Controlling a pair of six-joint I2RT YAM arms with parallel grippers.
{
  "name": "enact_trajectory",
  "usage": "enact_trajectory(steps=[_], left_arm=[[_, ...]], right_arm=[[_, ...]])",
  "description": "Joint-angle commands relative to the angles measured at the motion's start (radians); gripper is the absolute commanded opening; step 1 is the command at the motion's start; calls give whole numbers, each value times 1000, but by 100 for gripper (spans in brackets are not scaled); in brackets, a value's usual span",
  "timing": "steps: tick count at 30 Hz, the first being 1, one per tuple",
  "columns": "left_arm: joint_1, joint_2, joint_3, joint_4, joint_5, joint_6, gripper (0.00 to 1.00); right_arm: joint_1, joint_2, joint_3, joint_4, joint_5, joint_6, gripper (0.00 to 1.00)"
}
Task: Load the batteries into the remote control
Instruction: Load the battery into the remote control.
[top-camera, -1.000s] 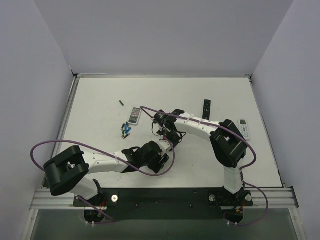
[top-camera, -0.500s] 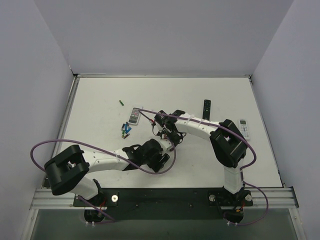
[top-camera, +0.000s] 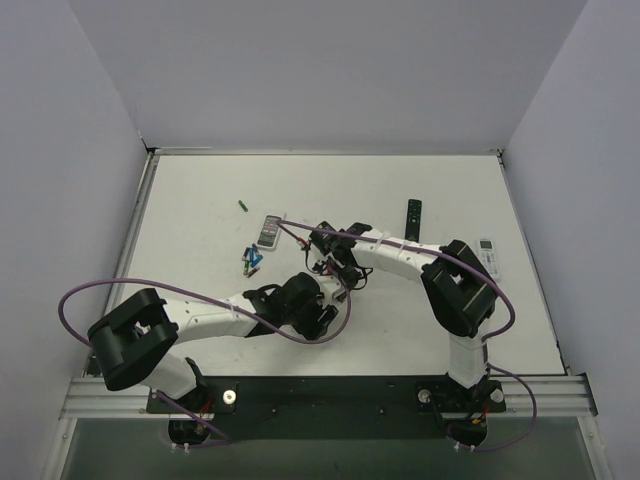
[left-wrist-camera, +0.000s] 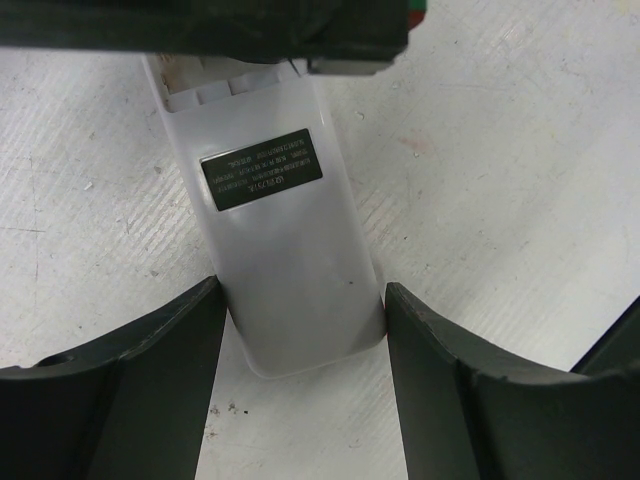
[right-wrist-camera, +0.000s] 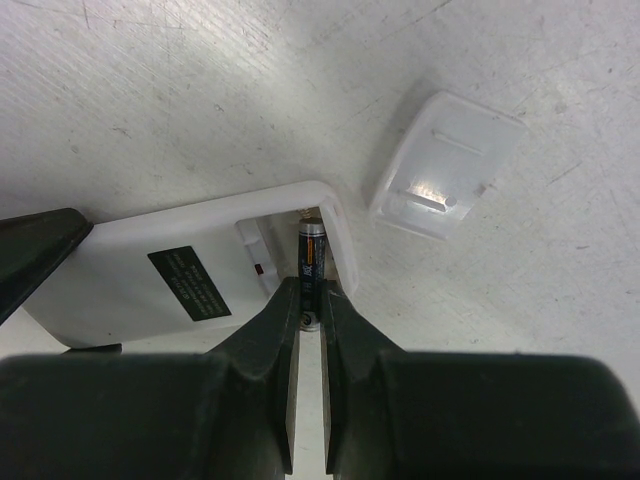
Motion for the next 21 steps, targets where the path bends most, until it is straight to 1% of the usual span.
enact_trajectory(steps=[1, 5, 11, 18, 21], left_arm=[[-3, -16, 35, -73, 134, 12, 0], [14, -21, 46, -76, 163, 12, 0], [40, -19, 55, -86, 211, 8, 0], [45, -15, 64, -90, 218, 4, 0], [46, -12, 66, -92, 218, 2, 0]], right_arm=[[0, 9, -48, 82, 87, -55, 4], [8, 6, -61, 97, 79, -67, 6], [6, 0, -73, 102, 81, -127, 8], [9, -5, -76, 114, 53, -107, 8], [14, -5, -82, 125, 49, -95, 10]])
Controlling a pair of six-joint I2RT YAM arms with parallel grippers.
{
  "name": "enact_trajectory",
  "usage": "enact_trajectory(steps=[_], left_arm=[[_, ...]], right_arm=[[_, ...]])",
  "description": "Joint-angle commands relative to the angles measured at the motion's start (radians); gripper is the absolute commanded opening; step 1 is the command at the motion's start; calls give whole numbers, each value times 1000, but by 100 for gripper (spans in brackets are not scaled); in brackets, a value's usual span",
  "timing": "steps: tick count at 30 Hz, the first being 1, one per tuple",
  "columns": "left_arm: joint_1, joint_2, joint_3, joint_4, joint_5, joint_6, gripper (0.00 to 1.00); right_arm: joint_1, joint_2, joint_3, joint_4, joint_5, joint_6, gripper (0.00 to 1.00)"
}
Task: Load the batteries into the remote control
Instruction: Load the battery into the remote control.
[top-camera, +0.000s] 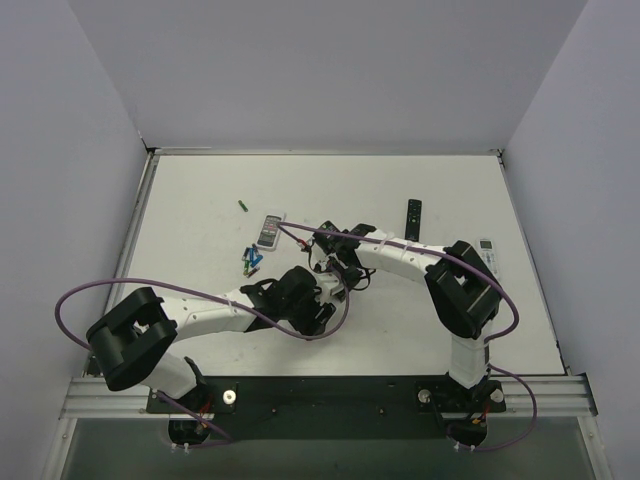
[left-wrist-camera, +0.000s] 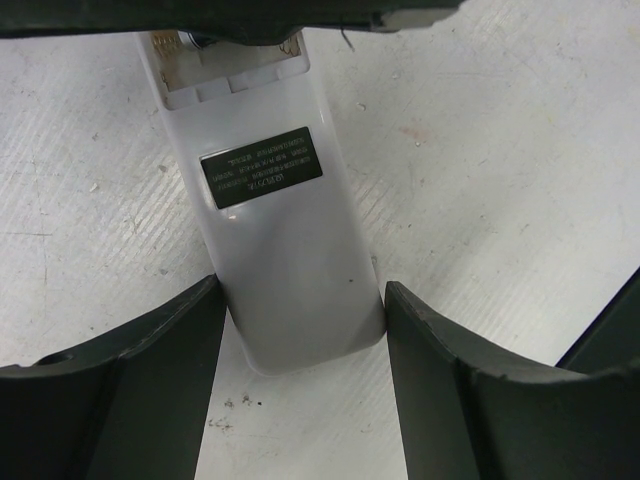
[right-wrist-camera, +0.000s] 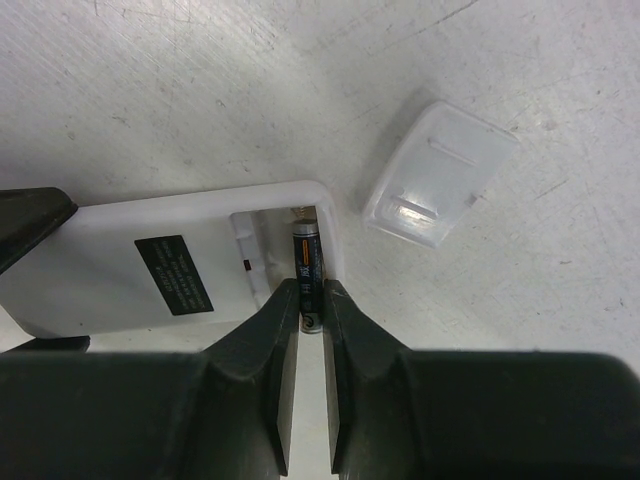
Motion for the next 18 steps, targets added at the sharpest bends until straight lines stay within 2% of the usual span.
enact_trajectory(steps=[1, 6, 11, 18], left_arm=[[-2, -11, 48, -54, 136, -46, 0], [1, -8, 48, -54, 134, -50, 0], [4, 3, 54, -54, 138, -53, 0], [5, 5, 54, -57, 139, -55, 0]], right_arm=[[15, 21, -45, 79, 67, -13, 10], [17, 6, -54, 81, 69, -6, 17], [17, -16, -61, 79, 57, 4, 19], [18, -57, -61, 73, 50, 31, 26]])
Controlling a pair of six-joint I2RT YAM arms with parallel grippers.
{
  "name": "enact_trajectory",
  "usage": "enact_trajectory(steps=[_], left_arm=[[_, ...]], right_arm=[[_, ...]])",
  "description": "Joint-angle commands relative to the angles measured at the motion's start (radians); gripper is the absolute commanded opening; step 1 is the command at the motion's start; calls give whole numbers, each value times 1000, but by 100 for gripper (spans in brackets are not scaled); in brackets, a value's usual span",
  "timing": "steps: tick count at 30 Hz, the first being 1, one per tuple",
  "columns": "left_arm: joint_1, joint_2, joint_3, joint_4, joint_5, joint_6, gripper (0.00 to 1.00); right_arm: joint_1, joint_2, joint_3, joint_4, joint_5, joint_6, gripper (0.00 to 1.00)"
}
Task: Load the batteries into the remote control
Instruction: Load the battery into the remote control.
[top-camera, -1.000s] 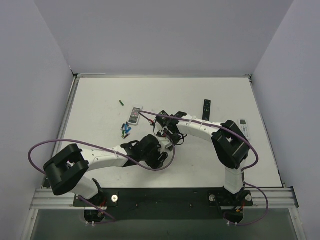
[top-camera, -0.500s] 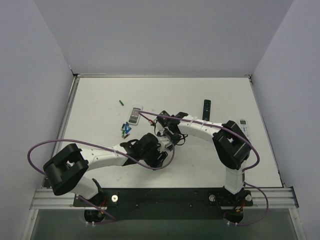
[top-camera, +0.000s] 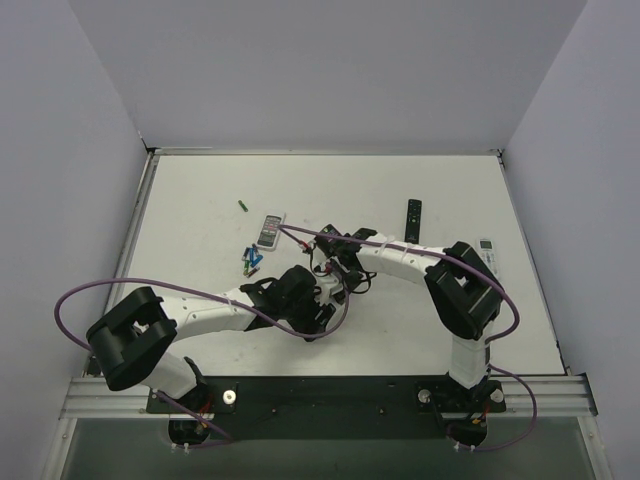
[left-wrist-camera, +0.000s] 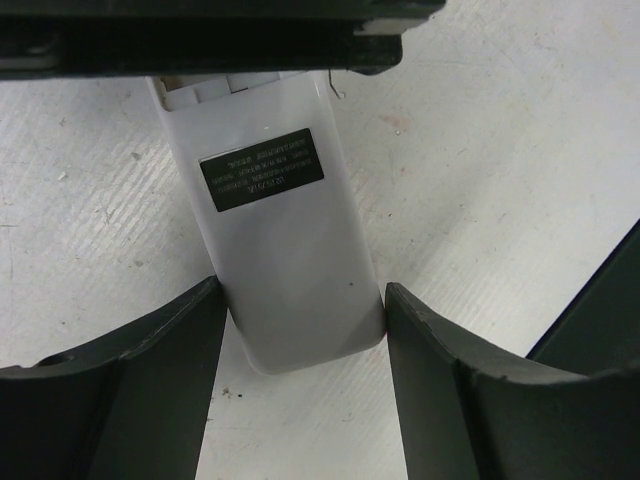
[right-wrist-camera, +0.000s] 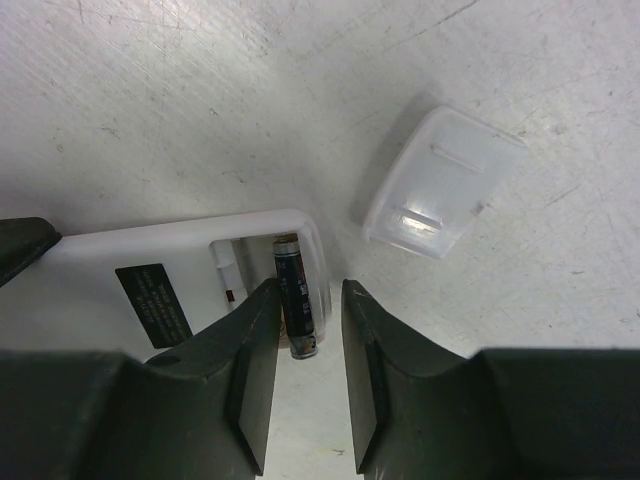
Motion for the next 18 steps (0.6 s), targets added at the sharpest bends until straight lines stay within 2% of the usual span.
enact_trajectory(steps=[1, 5, 9, 18], left_arm=[[-3, 1, 43, -25, 102, -29, 0], [-4, 4, 43, -25, 106, -29, 0], [-1, 8, 46, -27, 107, -29, 0], [-1, 18, 53, -36, 107, -37, 0]], right_arm=[[16, -61, -9, 11, 46, 17, 27], [17, -97, -1, -1, 34, 20, 35], [14, -129, 5, -18, 13, 23, 39], [8, -213, -29, -52, -14, 39, 36]])
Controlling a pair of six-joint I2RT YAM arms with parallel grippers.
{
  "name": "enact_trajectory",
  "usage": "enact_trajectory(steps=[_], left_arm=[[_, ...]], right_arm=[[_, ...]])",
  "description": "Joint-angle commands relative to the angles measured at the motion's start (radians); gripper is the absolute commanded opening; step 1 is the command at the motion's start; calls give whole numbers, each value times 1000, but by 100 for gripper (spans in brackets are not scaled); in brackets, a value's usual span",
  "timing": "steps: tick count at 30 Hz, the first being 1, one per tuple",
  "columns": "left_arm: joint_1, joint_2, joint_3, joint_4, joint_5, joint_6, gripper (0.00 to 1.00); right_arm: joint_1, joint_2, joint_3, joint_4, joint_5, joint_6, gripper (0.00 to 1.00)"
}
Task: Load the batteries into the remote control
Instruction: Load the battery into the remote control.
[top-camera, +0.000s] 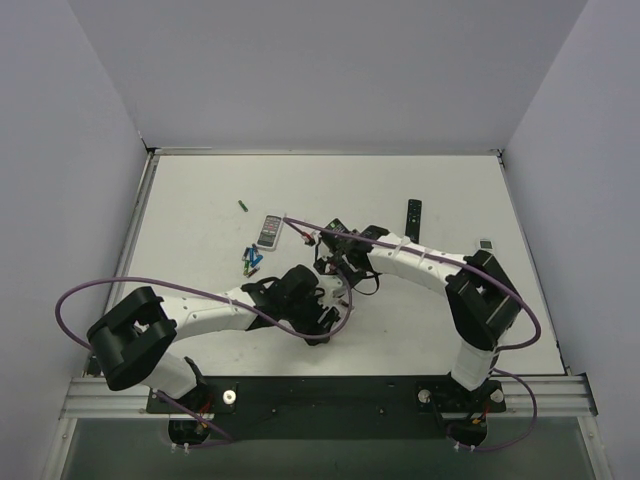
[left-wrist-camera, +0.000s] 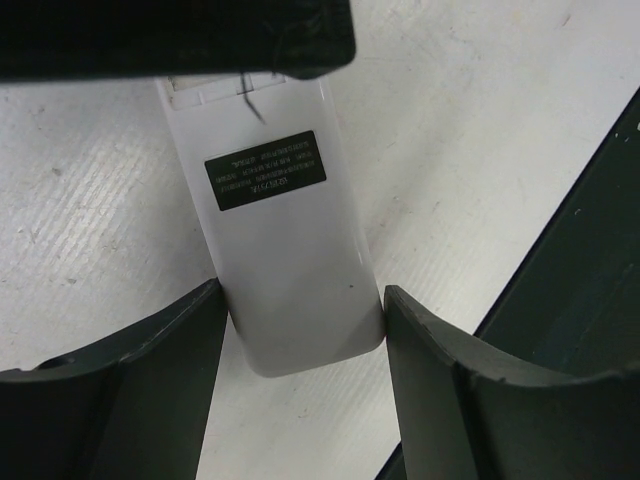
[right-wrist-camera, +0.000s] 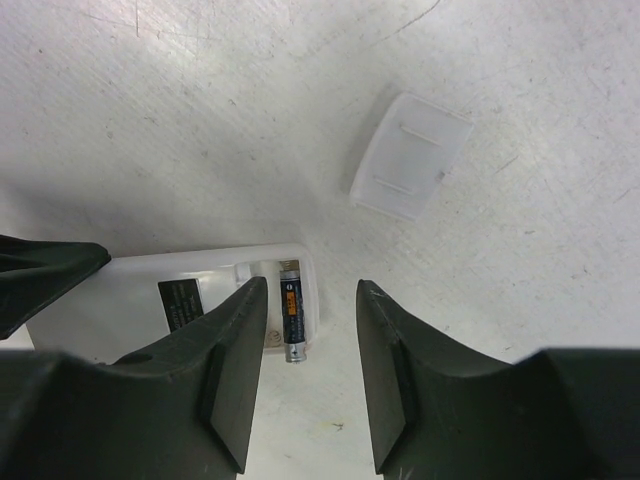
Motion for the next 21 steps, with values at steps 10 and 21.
enact_trajectory(steps=[10, 21], left_arm=[[0, 36, 48, -30, -15, -18, 0], [-35, 95, 60, -48, -180, -18, 0]], right_arm=[[-13, -220, -113, -118, -78, 83, 19], [-81, -310, -263, -63, -74, 190, 19]])
